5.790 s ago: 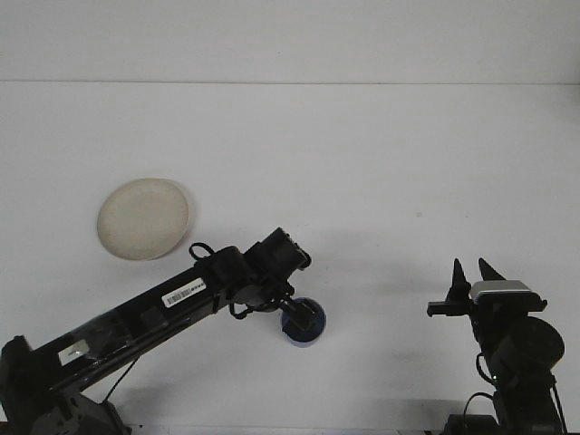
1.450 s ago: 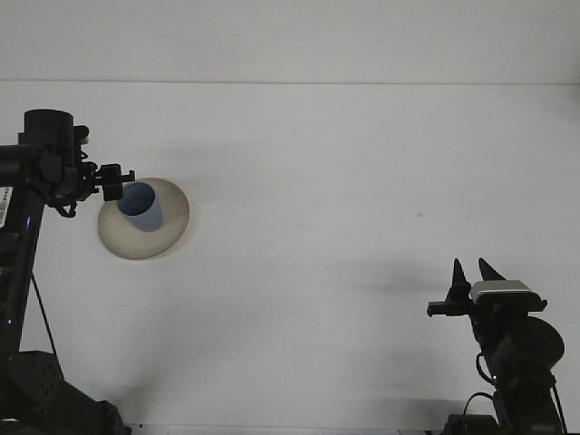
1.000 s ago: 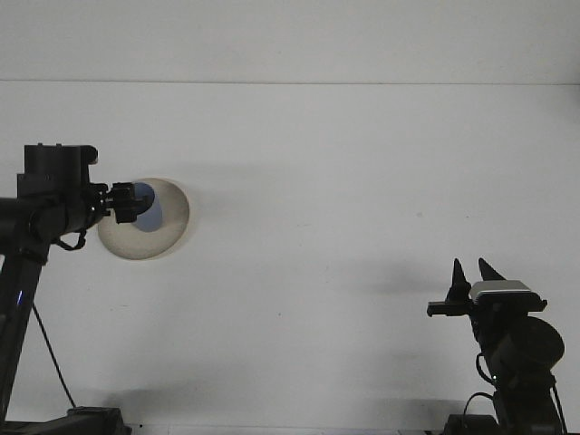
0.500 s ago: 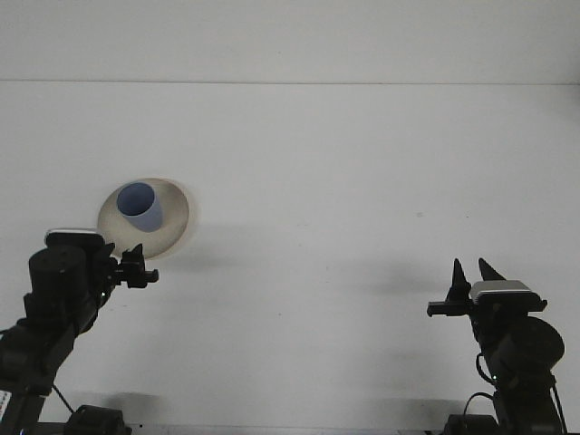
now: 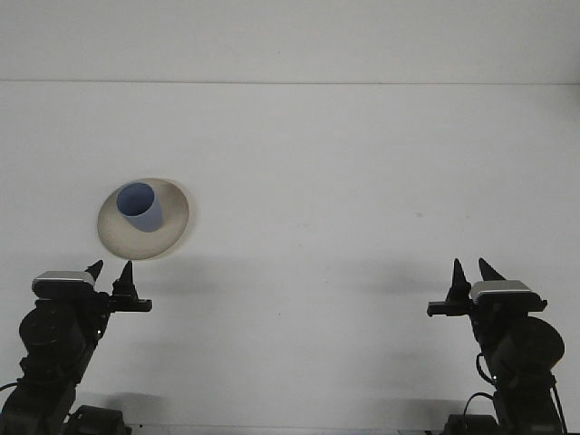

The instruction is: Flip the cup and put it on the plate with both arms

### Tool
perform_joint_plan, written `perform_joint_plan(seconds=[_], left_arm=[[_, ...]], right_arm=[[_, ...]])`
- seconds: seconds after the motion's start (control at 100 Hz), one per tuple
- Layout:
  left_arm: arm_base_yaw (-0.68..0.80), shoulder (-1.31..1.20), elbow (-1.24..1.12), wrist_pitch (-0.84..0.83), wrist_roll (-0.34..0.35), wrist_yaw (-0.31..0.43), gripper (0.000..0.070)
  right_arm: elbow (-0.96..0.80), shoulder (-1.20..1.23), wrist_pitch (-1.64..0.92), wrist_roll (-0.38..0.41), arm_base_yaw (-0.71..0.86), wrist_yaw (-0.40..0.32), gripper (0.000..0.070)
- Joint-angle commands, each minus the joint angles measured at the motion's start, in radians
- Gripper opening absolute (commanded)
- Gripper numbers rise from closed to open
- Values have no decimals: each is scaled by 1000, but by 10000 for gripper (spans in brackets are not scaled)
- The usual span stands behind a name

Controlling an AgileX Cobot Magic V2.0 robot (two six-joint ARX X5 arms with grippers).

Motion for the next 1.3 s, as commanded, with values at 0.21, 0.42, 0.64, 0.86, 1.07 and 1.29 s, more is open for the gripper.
perform_joint_plan(seconds=[0.21, 0.42, 0.64, 0.86, 1.07, 1.29], left_arm=[[0, 9, 11, 10, 8, -6, 341], [0, 9, 11, 17, 8, -6, 253], [0, 9, 11, 16, 8, -6, 9], [0, 7, 11, 16, 8, -6, 10], [0, 0, 11, 17, 8, -6, 10], [0, -10, 11, 17, 8, -6, 11]], right_arm=[[6, 1, 10, 12, 2, 0, 277], [6, 1, 10, 12, 2, 0, 270], [6, 1, 10, 12, 2, 0, 0], [6, 1, 10, 12, 2, 0, 0], [6, 1, 10, 12, 2, 0, 0], [6, 1, 10, 12, 2, 0, 0]])
